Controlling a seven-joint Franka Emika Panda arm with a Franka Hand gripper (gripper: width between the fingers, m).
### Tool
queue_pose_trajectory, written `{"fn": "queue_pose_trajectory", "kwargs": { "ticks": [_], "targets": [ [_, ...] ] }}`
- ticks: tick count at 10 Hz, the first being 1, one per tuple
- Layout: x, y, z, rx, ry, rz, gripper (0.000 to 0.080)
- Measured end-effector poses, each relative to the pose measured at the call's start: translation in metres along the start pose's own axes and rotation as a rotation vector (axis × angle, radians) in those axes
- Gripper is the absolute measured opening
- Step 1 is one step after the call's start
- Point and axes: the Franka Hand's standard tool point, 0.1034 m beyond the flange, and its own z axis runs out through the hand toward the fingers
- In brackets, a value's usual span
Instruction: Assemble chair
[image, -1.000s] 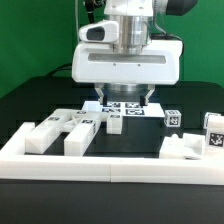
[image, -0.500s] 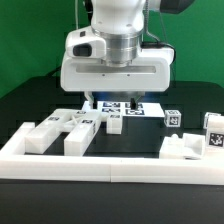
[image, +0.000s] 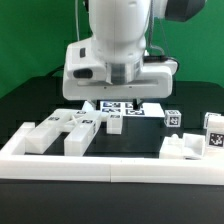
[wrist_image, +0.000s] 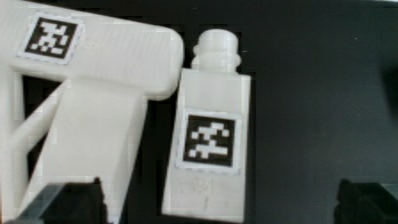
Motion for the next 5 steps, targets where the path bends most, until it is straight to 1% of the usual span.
{"fn": "queue_pose_trajectory", "kwargs": {
  "ticks": [1,3,5],
  "targets": [
    [-0.0031,-0.0011,0.0018,0.009,-0.072,0.000,0.0649],
    [0.0006,-0.0014,0.0028,0.013,-0.144,-0.002,0.0649],
    [0.0025,-0.0009,0.0040,0.011,-0.139,-0.001,0.0649]
  ]
}}
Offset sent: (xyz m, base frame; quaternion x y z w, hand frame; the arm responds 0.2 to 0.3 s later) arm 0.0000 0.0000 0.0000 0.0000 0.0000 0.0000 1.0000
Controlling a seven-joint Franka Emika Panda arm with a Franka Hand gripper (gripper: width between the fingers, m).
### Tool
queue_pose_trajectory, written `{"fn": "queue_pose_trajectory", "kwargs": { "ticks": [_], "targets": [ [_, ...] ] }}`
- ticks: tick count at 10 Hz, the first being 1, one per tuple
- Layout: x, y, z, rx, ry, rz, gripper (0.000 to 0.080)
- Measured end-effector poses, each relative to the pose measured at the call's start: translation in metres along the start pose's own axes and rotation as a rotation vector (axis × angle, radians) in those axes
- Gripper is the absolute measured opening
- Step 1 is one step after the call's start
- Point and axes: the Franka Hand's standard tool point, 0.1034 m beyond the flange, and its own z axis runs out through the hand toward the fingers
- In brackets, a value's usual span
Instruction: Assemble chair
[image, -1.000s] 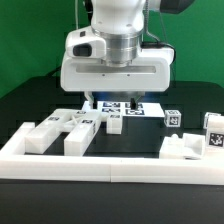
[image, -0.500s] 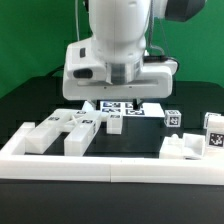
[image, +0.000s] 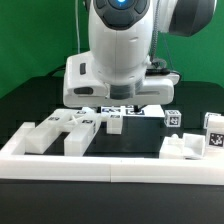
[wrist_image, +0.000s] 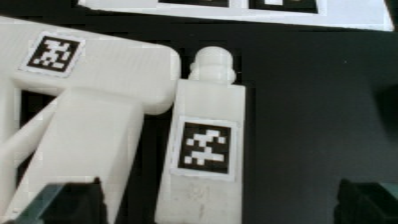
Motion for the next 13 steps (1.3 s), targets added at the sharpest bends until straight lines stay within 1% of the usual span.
{"fn": "queue_pose_trajectory", "kwargs": {
  "ticks": [4,6,8,9,10,13],
  "targets": [
    [0.003,0.006,0.016,0.003,-0.033,0.054,0.0649],
    [0.002,0.006,0.020,0.005,-0.059,0.069,0.0649],
    [0.000,0.006,0.020,0.008,-0.075,0.069,0.0649],
    [-0.006,0.005,0.021,0.019,-0.140,0.071,0.0649],
    [-0.002,0.007,0.018,0.018,-0.145,0.072,0.0649],
    [0.000,0.001,0.012,0.013,-0.134,0.064,0.0649]
  ]
}}
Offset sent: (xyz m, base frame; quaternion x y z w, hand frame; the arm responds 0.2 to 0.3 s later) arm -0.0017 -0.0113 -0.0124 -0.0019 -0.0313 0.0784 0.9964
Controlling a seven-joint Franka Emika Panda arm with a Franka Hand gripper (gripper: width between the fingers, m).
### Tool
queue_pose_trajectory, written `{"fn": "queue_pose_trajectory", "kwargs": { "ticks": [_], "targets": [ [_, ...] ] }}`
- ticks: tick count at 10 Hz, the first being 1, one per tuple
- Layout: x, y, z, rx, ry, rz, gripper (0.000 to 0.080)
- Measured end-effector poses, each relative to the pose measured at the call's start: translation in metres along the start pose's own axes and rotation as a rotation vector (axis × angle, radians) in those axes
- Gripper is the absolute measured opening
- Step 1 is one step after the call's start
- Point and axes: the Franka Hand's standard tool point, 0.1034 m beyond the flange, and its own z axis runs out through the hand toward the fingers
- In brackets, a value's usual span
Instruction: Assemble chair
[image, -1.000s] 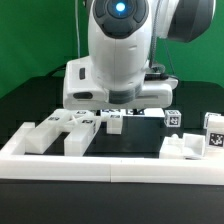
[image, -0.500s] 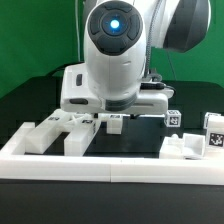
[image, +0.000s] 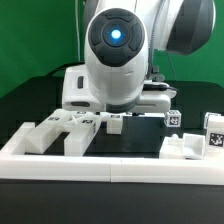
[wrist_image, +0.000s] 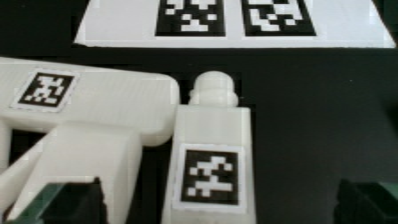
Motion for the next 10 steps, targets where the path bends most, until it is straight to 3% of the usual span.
{"fn": "queue_pose_trajectory", "kwargs": {
  "ticks": [10],
  "targets": [
    [0.0082,-0.0074,0.0062,-0.007,0.006,-0.010,0.0649]
  ]
}}
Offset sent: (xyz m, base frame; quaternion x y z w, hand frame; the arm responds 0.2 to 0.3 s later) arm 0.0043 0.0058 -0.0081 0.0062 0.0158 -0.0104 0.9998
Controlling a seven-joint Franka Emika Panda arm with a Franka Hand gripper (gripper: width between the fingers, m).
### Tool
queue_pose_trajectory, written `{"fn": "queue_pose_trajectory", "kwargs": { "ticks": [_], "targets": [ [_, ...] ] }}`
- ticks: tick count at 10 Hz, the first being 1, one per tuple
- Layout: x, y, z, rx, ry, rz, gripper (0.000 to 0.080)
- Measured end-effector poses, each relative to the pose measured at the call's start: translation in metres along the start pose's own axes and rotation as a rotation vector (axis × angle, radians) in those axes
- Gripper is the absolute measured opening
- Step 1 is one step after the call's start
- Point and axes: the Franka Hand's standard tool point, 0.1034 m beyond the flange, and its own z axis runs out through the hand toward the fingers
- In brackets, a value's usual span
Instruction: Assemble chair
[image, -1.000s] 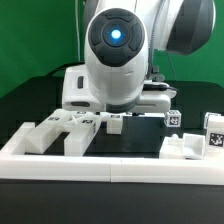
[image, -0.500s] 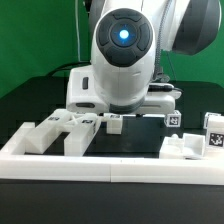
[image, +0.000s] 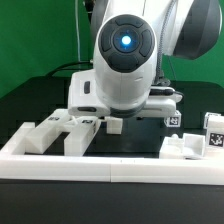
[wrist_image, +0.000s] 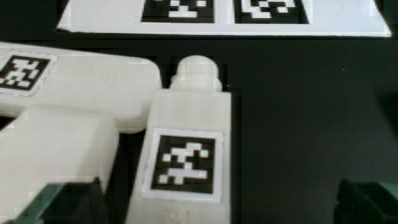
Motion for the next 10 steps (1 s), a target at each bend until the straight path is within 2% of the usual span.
{"fn": "queue_pose_trajectory", "kwargs": {
  "ticks": [7,8,9,10],
  "targets": [
    [0.0099,0.0004,0.0081,-0.004,0.020,-0.002,0.0649],
    [0.0098,0.0011,0.0082,-0.003,0.020,-0.001,0.0624],
    [0.0098,0.0013,0.0082,-0.003,0.020,-0.001,0.0477],
    [0.0098,0.0012,0.0082,-0.003,0.020,-0.001,0.0477]
  ]
}}
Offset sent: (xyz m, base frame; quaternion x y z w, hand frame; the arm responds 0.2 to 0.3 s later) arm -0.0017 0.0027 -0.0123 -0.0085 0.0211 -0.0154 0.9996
